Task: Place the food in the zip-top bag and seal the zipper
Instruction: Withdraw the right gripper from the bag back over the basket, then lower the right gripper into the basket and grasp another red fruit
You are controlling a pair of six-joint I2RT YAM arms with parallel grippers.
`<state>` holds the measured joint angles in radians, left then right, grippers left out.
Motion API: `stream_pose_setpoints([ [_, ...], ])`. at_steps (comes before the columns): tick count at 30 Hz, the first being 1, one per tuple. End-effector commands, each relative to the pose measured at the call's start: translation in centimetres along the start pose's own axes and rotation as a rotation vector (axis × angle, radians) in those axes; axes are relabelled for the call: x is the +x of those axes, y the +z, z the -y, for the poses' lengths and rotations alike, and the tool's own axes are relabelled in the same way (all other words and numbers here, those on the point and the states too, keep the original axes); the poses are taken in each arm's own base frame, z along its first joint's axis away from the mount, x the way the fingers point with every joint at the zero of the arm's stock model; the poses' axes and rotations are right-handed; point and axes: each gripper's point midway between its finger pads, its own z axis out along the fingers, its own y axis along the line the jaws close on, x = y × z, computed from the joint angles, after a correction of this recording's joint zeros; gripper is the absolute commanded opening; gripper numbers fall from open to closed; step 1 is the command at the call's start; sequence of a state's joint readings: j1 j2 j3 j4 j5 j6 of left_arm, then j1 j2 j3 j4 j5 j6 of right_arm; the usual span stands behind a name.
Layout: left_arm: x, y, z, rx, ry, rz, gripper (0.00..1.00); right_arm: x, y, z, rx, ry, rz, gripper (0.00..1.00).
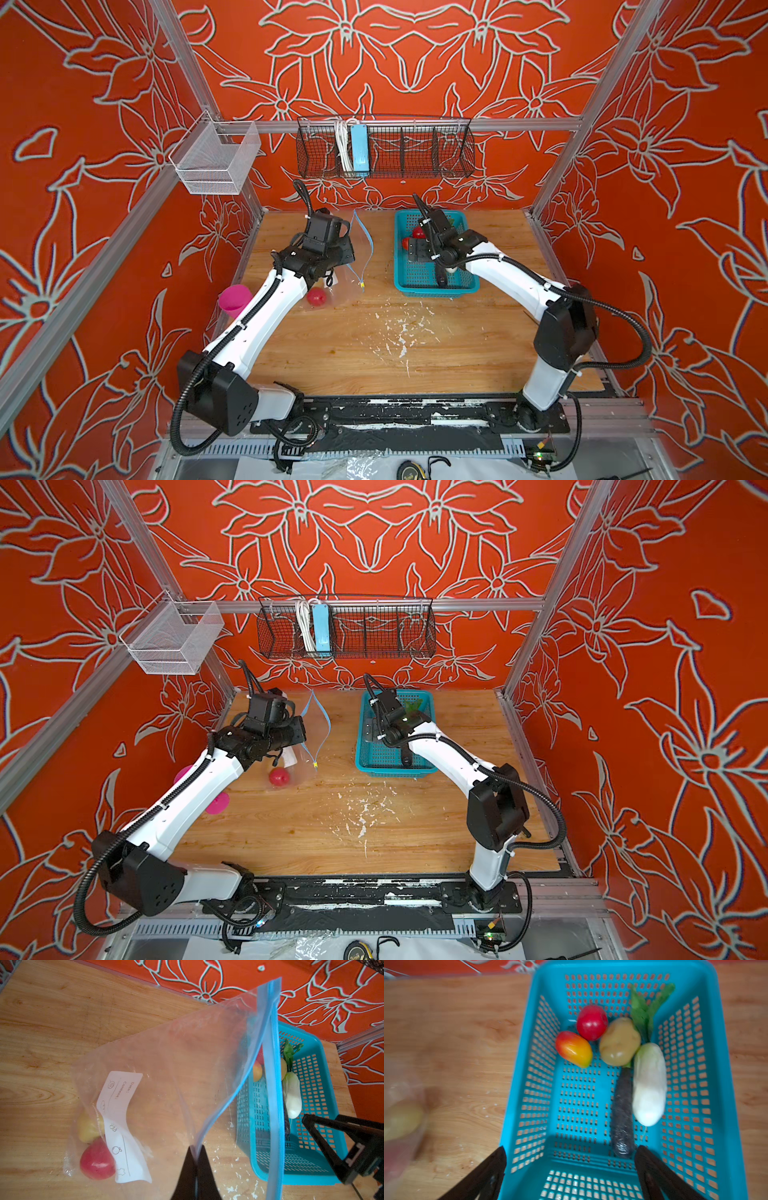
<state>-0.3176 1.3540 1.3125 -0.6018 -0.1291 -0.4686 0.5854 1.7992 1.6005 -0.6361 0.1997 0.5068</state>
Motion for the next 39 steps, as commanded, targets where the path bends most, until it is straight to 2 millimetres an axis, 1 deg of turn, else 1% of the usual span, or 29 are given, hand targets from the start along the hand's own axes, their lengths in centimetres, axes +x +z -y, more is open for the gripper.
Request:
stream_pose_setpoints([
  [1, -0.4, -0.2, -0.1, -0.001, -0.004, 0.018, 0.0, 1.7, 0.5, 0.5, 0.024, -0.052, -0.107, 0.97],
  [4, -0.5, -0.6, 0.0, 0.011, -0.006, 0.022, 0.0, 1.4, 0.9, 0.5, 0.034, -0.075, -0.104, 0.97],
  [8, -0.6, -0.7, -0.1, 0.011, -0.007, 0.036, 0.0, 0.4, 1.2, 0.0, 0.026, -0.077, -0.092, 0.97],
  [13, -0.4, -0.3, -0.1, 0.006, -0.006, 0.023, 0.0, -0.7, 2.1, -0.2, 0.033, -0.073, -0.079, 0.96],
  [21, -0.2, 0.0, 0.2, 0.017, -0.009, 0.01, 0.0, -2.3, 4.2, 0.4, 0.078, -0.084, -0.089, 0.96],
  [25, -0.3, -0.1, -0.2, 0.0, -0.005, 0.026, 0.0, -3.0, 5.2, 0.6, 0.092, -0.089, -0.09, 0.96],
  [31, -0.7, -0.9, -0.3, -0.003, -0.005, 0.046, 0.0, -4.2, 7.2, 1.3, 0.119, -0.078, -0.084, 0.95],
  [36, -0.8, -1.2, -0.1, 0.01, -0.008, 0.05, 0.0, -4.7, 8.6, 1.6, 0.129, -0.067, -0.078, 0.95],
  [39, -1.1, -1.8, -0.1, 0.015, -0.007, 0.063, 0.0, -4.9, 9.2, 2.0, 0.152, -0.058, -0.075, 0.95],
])
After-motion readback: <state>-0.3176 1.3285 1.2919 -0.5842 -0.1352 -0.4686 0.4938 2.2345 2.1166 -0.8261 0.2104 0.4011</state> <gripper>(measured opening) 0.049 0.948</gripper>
